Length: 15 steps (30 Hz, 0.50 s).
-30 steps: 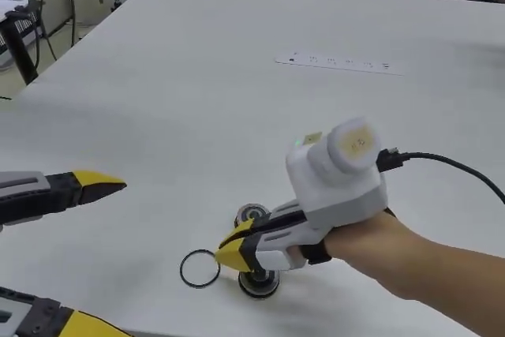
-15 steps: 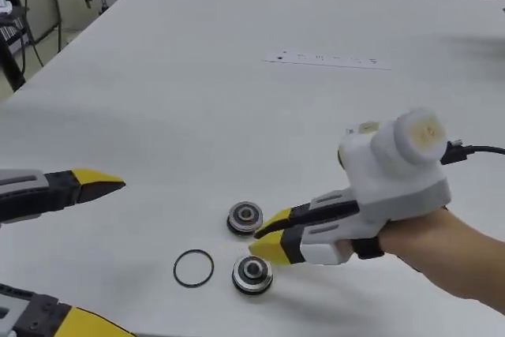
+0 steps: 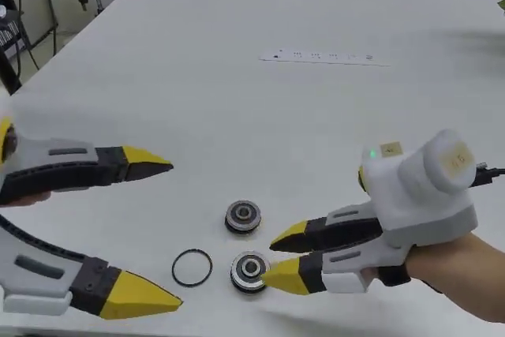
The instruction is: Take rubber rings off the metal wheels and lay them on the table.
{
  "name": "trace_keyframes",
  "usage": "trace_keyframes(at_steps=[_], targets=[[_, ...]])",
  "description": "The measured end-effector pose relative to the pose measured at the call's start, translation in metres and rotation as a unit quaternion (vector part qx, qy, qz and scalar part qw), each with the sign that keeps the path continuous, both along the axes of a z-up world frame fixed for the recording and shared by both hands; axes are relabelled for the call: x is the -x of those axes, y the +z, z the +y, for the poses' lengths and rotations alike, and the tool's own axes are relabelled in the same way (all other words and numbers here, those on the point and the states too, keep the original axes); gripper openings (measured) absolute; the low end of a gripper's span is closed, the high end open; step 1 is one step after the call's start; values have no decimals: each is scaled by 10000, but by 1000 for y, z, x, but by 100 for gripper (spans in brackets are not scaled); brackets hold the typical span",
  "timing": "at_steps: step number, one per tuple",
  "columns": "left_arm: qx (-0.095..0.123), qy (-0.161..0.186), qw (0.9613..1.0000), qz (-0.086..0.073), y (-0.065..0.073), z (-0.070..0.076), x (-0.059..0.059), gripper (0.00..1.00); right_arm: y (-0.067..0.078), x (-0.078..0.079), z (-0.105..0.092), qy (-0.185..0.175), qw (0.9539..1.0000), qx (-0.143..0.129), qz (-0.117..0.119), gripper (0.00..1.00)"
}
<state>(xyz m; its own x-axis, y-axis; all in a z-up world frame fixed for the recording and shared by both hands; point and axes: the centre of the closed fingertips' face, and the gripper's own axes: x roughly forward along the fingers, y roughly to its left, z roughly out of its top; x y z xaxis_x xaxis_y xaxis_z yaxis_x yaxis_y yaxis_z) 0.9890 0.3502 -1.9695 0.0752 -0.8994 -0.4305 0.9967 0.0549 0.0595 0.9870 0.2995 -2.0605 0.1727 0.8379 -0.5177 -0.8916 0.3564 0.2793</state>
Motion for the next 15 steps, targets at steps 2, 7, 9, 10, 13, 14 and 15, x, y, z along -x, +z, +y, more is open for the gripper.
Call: trace_keyframes(at_steps=[2,7,9,10,13,14,15], targets=[[-48,-86,9999,-56,-2,-7,0,72,-3,0,-1,14,10000,50,-23,25],[-81,-482,9987,136,-12,-28,10,66,-11,1,-2,93,9997,204,-126,24],[-207,-568,9981,128,-19,-35,9,63,-13,1,-1,134,9995,245,-167,24],[-204,-574,9980,143,-23,-40,8,62,-13,1,-1,147,9994,249,-175,23],[-144,-564,9981,188,-30,-51,6,59,-14,1,1,178,9993,249,-218,22],[-136,-543,9983,177,-33,-54,4,58,-14,1,2,193,9992,265,-230,22],[-130,-529,9984,166,-35,-56,3,56,-14,1,2,201,9991,276,-240,22]])
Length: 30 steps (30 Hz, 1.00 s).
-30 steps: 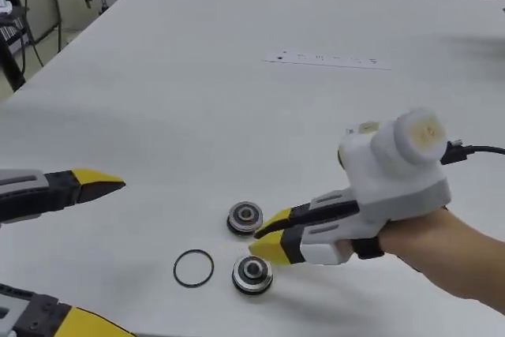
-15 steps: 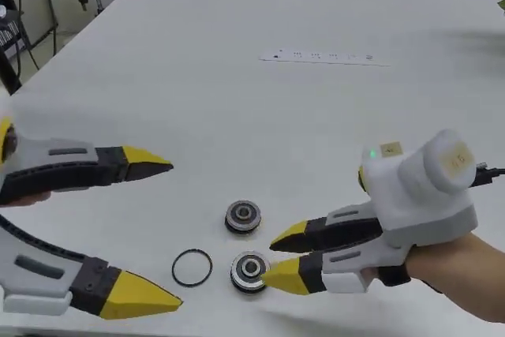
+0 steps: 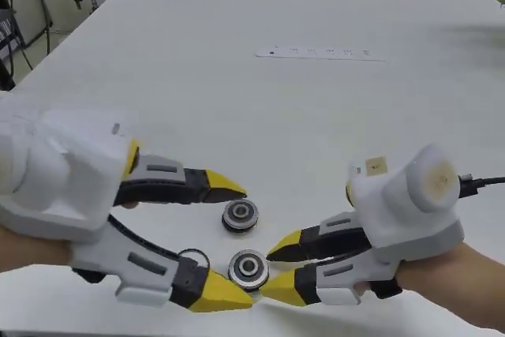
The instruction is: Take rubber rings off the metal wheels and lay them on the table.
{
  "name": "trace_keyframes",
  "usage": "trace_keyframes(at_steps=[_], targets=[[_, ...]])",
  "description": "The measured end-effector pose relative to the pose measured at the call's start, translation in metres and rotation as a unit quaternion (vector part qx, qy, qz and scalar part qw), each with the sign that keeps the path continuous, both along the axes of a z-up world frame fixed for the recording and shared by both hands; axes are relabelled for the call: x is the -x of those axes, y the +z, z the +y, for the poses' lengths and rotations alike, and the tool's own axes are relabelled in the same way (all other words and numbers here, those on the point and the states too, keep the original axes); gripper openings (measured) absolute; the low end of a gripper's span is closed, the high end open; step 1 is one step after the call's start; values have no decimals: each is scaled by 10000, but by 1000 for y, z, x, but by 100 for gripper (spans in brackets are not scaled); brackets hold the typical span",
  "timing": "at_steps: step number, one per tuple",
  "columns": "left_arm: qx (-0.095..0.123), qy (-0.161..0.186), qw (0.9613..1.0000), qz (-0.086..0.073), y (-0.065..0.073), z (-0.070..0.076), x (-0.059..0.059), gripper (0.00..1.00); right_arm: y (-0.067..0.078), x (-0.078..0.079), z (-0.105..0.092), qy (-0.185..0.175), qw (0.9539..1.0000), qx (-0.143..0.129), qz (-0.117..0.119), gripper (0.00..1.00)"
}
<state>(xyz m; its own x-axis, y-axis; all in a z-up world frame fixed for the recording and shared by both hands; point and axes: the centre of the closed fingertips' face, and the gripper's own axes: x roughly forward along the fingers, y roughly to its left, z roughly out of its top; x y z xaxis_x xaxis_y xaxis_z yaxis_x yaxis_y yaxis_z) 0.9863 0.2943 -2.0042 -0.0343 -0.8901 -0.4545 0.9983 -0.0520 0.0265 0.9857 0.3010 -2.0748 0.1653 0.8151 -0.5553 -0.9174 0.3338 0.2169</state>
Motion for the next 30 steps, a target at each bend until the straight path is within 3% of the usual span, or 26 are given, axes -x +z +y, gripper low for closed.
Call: trace_keyframes(at_steps=[4,7,9,14,19,24,30], targets=[[-177,-45,9998,10,-15,-3,-2,44,-2,-2,-1,-14,10000,39,-40,22],[-360,-98,9992,-105,-31,-3,-1,38,-2,-2,-2,-8,9999,50,-96,21],[-417,-68,9991,-42,-37,-3,-1,36,-2,-2,-2,24,9999,57,-126,21],[-456,8,9990,-21,-44,-2,-4,25,-3,-2,-2,117,9995,124,-249,19],[-436,259,9985,202,-50,2,-10,19,-4,-3,-1,125,9994,128,-287,19],[-461,246,9982,294,-54,4,-8,11,-5,-2,-1,147,9993,175,-310,17],[-534,193,9982,192,-58,7,-7,8,-6,-1,-1,173,9993,156,-302,16]])
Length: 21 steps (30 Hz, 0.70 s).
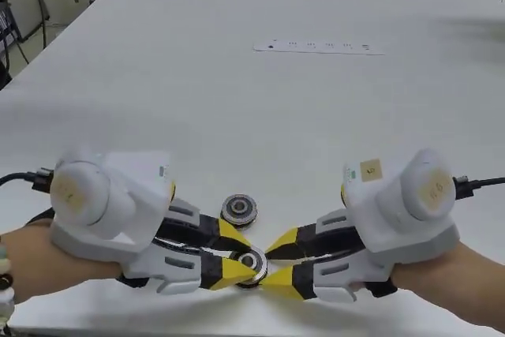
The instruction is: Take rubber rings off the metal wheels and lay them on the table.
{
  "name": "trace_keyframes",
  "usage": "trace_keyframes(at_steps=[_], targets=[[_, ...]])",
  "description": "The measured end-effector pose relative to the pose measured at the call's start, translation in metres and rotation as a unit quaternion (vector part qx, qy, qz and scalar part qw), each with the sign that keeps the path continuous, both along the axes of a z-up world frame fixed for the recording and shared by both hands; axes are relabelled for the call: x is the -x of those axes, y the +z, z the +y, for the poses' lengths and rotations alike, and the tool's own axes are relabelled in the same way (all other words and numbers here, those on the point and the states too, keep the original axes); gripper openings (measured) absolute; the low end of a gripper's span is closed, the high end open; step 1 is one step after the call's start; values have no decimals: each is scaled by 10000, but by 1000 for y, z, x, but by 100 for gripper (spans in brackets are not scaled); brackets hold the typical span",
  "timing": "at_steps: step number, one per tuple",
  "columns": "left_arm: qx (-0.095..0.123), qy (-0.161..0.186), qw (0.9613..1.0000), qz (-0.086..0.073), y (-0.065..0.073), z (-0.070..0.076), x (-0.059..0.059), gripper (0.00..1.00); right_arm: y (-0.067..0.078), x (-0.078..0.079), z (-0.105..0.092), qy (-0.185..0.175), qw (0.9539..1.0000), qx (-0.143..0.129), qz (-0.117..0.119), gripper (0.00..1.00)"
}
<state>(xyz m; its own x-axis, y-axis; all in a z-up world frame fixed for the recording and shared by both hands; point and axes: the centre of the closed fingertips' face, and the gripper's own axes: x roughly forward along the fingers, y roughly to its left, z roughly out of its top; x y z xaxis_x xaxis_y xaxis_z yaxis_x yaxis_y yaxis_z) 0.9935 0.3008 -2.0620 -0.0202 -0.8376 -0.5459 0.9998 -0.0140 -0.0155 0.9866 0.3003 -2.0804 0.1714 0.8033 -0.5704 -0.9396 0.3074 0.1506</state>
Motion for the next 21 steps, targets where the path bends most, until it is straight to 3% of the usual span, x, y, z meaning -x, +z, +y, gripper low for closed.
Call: trace_keyframes(at_steps=[4,8,20,21], targets=[[68,-98,9998,-180,0,1,1,8,0,0,0,15,10000,-1,-34,15],[106,-76,9997,-185,0,1,0,8,2,-1,-1,62,9999,-3,-154,11],[104,-72,9998,-184,0,1,-2,8,0,0,-2,28,9998,50,-188,1],[106,-88,9998,-169,0,1,-1,8,-3,-8,-9,-49,9984,286,-484,0]])
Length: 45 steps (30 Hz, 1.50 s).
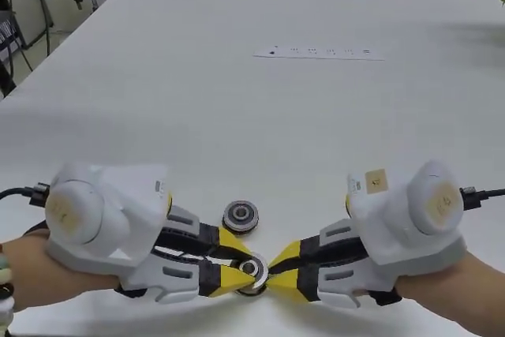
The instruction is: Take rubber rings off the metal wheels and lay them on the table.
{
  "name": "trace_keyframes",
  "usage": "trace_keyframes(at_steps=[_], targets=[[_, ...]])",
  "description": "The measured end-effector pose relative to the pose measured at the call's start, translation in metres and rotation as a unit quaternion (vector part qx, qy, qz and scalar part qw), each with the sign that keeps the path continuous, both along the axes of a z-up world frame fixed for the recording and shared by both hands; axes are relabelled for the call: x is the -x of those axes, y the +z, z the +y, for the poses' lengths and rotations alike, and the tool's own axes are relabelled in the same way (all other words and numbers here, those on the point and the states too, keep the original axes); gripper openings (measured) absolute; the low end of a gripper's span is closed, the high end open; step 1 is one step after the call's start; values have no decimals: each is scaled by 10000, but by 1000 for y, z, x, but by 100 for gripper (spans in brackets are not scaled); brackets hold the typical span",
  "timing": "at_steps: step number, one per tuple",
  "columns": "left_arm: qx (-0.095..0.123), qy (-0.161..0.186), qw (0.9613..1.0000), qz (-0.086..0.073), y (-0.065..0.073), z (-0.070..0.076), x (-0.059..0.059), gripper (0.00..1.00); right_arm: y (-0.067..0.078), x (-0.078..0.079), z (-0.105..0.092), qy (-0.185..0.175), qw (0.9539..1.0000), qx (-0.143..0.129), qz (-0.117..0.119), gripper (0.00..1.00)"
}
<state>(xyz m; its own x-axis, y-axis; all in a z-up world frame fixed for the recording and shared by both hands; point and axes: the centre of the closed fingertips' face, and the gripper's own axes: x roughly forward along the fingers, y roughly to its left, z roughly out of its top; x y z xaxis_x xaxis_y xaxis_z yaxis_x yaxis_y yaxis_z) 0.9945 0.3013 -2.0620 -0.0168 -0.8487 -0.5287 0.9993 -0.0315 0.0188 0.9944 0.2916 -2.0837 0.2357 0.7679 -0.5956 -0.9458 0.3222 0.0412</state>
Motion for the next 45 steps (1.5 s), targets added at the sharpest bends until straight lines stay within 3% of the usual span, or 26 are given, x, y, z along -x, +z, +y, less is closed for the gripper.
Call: trace_keyframes(at_steps=[2,7,11,12,14,16,19,21,23,25,30,41,44,45], targets=[[-1,6,10000,-21,0,0,0,8,1,8,4,69,9997,-113,226,0],[13,21,10000,-23,0,0,0,8,1,6,4,-79,9994,-133,317,0],[13,50,10000,-13,0,0,0,8,2,5,2,-439,9948,-417,821,0],[7,77,10000,5,0,0,-1,8,4,5,2,-595,9909,-583,1054,0],[0,108,9999,19,1,0,-1,8,7,1,-1,-786,9860,-822,1221,0],[4,107,9999,10,1,0,-2,8,9,0,-2,-979,9773,-1073,1541,0],[11,93,10000,1,1,-1,-2,8,14,0,-1,-1109,9676,-1362,1812,0],[10,94,10000,-1,1,-1,-2,8,18,0,0,-1198,9586,-1570,2050,0],[7,108,9999,21,1,-2,-1,8,16,-1,-1,-1167,9615,-1514,1976,0],[3,106,9999,32,1,-2,-1,8,18,0,1,-1191,9585,-1569,2061,0],[-17,126,9999,63,1,-2,-1,8,20,1,2,-1192,9562,-1613,2135,0],[-48,92,9999,24,1,-2,0,8,27,3,10,-1029,9587,-1616,2101,0],[-47,101,9999,7,0,-4,0,8,37,4,18,-909,9569,-1834,2062,0],[-45,109,9999,-11,0,-4,-1,8,40,3,19,-889,9583,-1806,2030,0]])
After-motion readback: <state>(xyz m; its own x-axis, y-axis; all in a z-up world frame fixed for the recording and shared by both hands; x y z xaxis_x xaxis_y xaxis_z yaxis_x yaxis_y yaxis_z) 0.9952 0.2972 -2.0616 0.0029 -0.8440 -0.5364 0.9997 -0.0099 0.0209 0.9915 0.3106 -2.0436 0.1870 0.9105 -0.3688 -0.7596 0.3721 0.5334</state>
